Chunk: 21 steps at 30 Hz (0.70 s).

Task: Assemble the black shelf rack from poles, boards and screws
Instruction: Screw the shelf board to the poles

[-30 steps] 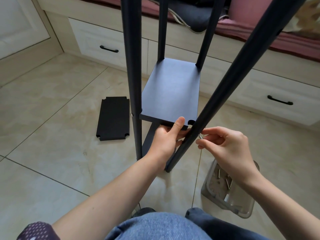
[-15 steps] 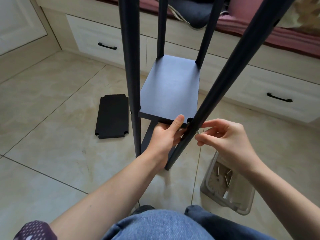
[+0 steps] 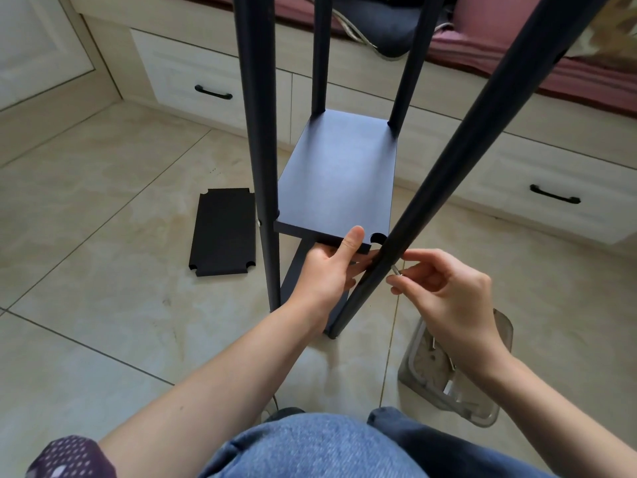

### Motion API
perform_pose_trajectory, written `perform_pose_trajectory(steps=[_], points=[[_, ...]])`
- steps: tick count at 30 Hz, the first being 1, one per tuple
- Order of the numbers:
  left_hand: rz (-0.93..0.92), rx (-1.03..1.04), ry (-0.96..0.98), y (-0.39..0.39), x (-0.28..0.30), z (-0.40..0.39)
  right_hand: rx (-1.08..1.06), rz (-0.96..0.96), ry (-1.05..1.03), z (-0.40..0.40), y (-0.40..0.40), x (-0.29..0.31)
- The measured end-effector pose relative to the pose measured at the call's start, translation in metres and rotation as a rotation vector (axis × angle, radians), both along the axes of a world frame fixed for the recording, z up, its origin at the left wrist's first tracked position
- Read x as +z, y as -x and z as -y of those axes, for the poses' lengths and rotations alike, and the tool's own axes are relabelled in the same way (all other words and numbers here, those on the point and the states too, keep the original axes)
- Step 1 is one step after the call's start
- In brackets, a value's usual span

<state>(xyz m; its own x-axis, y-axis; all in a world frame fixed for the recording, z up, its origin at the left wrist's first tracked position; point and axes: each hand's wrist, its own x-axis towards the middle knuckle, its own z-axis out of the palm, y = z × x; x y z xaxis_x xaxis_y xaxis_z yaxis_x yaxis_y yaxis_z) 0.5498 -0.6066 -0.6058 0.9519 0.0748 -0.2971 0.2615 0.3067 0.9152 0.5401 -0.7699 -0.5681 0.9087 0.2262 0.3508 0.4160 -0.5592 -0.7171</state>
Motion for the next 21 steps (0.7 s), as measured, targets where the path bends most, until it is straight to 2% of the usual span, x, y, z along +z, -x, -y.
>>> perform_pose_trajectory(steps=[6, 12, 21], points=[[-0.012, 0.000, -0.019, 0.0002, 0.0005, -0.0004, 0.006, -0.064, -0.047, 0.0011, -0.0030, 0.0037], [-0.015, -0.007, -0.018, 0.0017, 0.0039, -0.0011, 0.010, -0.008, 0.028, 0.0009, -0.0008, 0.0029], [-0.014, -0.005, -0.028, 0.0017, 0.0035, -0.0005, 0.006, -0.103, -0.070, 0.0011, -0.0036, 0.0021]])
